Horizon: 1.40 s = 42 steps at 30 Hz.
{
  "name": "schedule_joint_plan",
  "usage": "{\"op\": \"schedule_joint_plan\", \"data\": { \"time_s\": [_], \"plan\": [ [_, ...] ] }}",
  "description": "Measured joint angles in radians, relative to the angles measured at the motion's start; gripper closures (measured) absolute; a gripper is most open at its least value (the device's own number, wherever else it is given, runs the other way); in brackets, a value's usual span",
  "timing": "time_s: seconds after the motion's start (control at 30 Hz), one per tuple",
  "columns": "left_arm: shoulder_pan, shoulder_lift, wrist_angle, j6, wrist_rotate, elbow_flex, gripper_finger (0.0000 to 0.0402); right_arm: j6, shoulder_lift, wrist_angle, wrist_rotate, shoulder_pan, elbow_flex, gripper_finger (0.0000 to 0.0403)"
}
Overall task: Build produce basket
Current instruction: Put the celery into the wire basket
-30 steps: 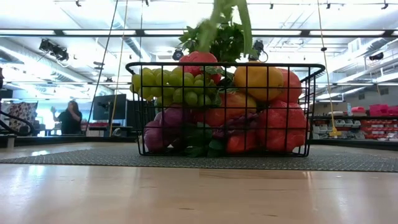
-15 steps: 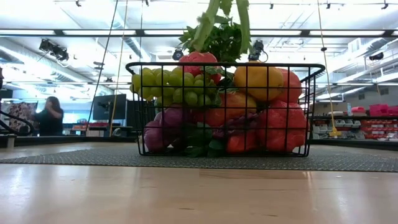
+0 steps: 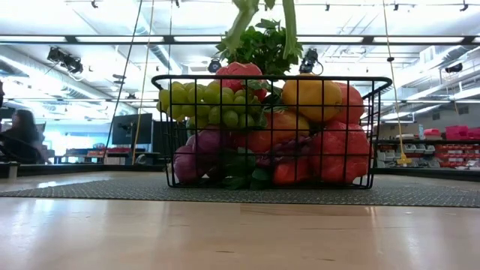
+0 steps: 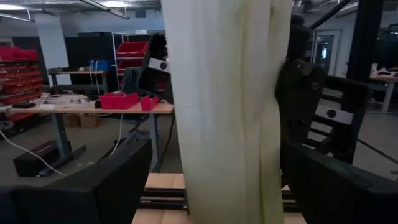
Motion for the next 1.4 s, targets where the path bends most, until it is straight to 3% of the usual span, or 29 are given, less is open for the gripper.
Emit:
{"op": "schedule_joint_plan", "data": {
  "time_s": [0.4,0.53,0.73,0.97,1.4],
  "plan": [
    [0.0,0.0,-0.002,-0.003,0.002,0.0,0.0061,0.061,0.0,0.021,-0.064,-0.017,0.0,0.0189],
    [0.0,0.0,-0.041,-0.022,0.002,0.0,0.0102,0.061,0.0,0.02,-0.063,-0.017,0.0,0.0189],
    [0.0,0.0,-0.106,-0.051,0.002,0.0,0.0199,0.061,0.0,0.011,-0.059,-0.017,0.0,0.0189],
    [0.002,0.0,-0.149,-0.047,-0.005,-0.001,0.0291,0.063,0.0,-0.042,0.007,-0.017,0.0,0.0188],
    [0.002,0.0,-0.266,-0.038,-0.003,-0.001,0.0312,0.063,0.0,-0.154,0.072,0.004,0.001,0.0187]
  ]
}}
